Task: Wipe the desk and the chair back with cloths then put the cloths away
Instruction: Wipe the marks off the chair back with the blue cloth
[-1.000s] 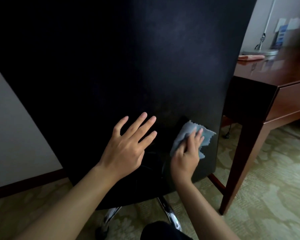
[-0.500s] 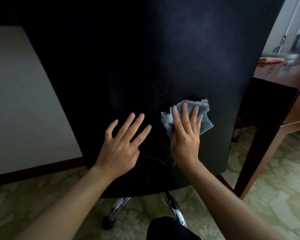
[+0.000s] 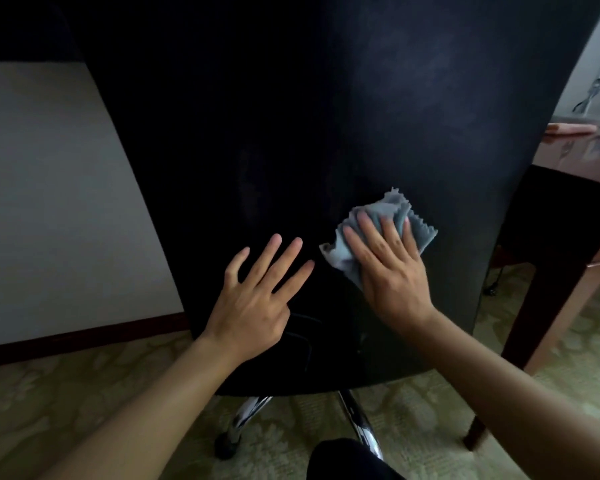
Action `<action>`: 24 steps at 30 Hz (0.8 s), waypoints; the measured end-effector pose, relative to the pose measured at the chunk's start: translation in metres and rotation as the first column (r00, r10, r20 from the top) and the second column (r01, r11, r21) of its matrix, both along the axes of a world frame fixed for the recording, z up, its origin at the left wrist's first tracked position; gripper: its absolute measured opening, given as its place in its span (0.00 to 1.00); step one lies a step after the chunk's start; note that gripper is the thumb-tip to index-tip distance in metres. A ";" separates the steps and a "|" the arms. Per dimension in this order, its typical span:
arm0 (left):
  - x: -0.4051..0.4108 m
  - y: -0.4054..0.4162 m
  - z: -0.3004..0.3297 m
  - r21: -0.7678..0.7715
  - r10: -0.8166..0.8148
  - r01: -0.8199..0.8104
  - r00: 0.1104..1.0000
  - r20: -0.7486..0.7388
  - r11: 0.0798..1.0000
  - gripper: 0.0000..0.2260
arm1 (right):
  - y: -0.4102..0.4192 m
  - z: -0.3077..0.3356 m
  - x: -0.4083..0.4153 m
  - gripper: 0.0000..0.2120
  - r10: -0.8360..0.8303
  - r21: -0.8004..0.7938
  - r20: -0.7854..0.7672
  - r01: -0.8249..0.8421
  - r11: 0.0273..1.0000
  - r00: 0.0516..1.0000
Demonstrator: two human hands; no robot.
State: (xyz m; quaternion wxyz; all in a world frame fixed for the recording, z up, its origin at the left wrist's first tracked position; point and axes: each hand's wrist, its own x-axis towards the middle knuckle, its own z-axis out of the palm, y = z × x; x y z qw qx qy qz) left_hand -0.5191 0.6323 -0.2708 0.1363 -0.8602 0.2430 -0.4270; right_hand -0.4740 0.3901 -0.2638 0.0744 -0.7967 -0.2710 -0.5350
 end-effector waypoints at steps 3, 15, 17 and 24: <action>-0.001 0.002 -0.001 0.016 0.015 -0.015 1.000 -0.013 1.000 0.35 | 0.006 -0.039 -0.001 0.19 0.055 -0.083 -0.026 -0.057 0.995 0.998; -0.010 0.010 0.017 -0.089 0.023 -0.024 1.000 -0.009 0.996 0.33 | -0.014 0.007 0.003 0.20 0.058 -0.210 -0.015 -0.060 0.976 0.998; -0.011 0.005 0.020 -0.146 0.026 -0.025 1.000 0.010 0.989 0.32 | 0.004 0.027 0.002 0.20 0.021 -0.085 0.020 -0.019 0.996 1.000; -0.014 -0.006 0.011 -0.084 0.037 -0.045 0.995 -0.097 0.995 0.32 | -0.012 -0.135 -0.026 0.33 -0.106 -0.624 -0.239 -0.069 0.779 0.965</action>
